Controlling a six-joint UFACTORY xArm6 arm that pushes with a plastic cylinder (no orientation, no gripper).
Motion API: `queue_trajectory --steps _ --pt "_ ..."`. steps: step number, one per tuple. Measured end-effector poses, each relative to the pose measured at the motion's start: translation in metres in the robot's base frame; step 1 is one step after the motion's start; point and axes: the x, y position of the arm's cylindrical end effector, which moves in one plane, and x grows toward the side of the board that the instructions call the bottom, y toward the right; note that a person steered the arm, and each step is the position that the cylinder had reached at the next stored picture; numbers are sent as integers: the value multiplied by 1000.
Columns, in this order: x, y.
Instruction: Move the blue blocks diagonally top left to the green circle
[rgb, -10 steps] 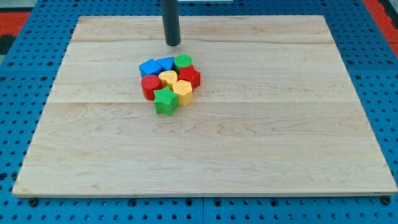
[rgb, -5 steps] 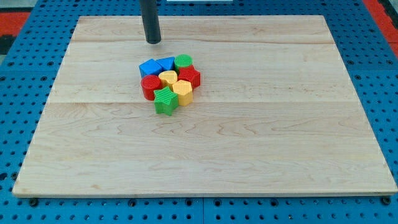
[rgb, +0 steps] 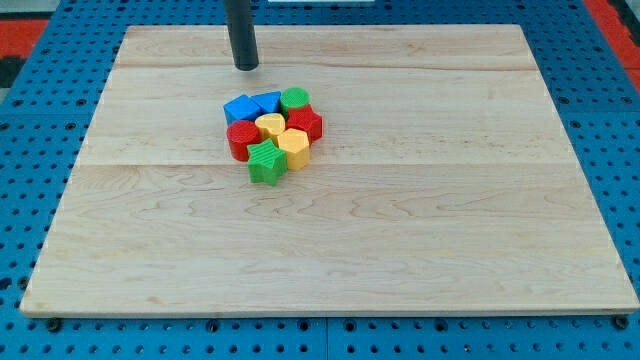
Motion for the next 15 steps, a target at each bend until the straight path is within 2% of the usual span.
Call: queue_trajectory --steps 1,3,6,8,9,10,11,13,14,15 --pt "4 -25" --pt "4 -36" --pt "2 -110" --pt "-4 -117" --pt "4 -146" --pt "45 -162" --pt "61 -157" --pt "90 -57" --pt "113 -40" --pt "113 24"
